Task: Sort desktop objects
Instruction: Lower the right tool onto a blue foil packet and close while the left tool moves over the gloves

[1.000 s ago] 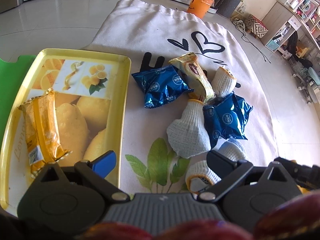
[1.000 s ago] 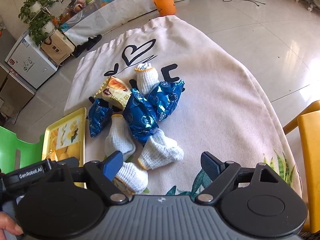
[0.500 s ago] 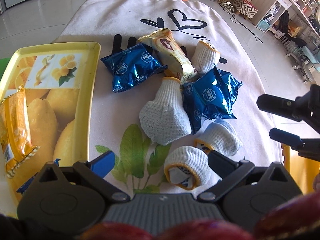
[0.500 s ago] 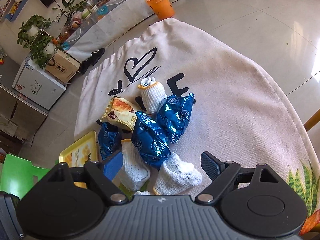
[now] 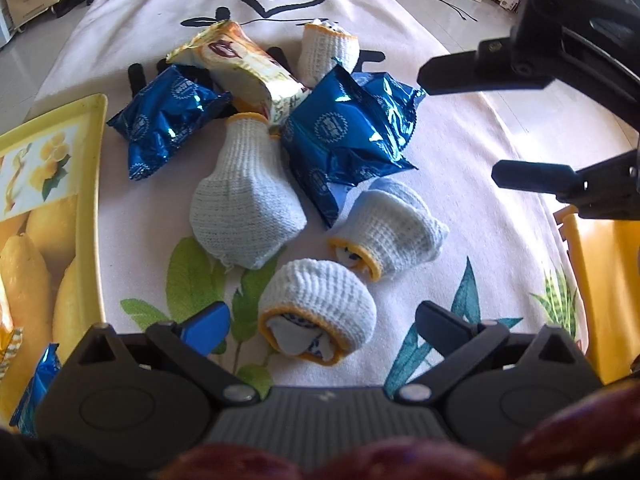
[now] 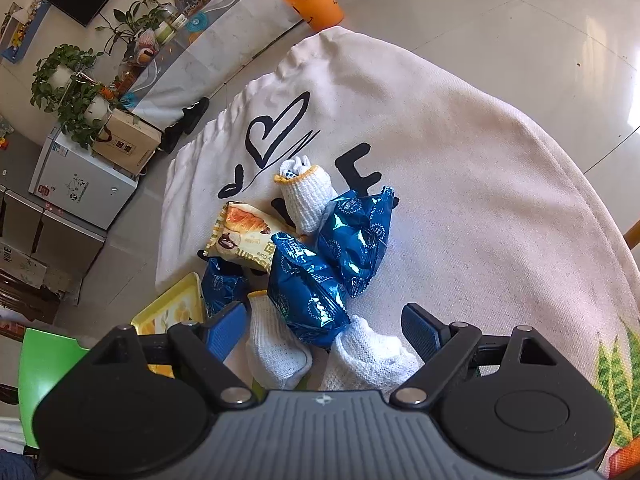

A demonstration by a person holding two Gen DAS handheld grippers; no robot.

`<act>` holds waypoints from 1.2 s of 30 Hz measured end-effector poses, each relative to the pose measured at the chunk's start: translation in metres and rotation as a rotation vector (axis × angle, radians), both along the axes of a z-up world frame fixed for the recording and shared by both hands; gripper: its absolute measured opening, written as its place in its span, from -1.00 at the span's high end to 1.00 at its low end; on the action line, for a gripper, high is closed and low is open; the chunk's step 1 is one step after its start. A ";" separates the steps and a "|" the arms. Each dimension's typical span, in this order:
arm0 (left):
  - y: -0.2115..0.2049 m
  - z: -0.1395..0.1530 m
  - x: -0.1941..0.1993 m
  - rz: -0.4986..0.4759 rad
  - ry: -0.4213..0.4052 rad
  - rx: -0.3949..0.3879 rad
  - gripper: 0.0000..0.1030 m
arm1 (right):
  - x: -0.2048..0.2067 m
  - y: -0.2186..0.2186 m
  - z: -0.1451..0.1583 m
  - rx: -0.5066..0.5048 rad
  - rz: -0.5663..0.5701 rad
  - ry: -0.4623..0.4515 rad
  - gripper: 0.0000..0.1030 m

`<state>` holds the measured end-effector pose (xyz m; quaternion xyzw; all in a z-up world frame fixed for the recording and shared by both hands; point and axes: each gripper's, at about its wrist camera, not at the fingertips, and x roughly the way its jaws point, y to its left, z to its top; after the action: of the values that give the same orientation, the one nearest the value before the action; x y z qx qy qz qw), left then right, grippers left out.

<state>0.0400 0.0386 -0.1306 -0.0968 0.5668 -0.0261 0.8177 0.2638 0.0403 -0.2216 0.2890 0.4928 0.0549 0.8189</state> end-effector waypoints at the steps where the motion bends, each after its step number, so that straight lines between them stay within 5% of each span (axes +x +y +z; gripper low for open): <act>1: -0.002 -0.003 0.001 -0.005 0.004 0.002 -0.99 | 0.001 -0.001 -0.001 0.000 -0.007 0.006 -0.66; 9: -0.011 -0.016 0.007 0.022 0.008 0.036 -0.97 | 0.011 -0.004 -0.007 0.042 -0.011 0.034 -0.66; 17: -0.003 -0.024 0.005 0.066 0.032 0.073 -0.60 | 0.026 0.009 -0.015 0.042 0.051 0.029 -0.64; 36: 0.026 -0.021 -0.004 0.150 0.041 -0.005 -0.61 | 0.046 0.046 -0.051 -0.040 0.112 0.017 0.04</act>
<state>0.0355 0.0646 -0.1513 -0.1416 0.5745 0.0357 0.8054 0.3103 0.0862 -0.2724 0.2449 0.5162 0.0882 0.8159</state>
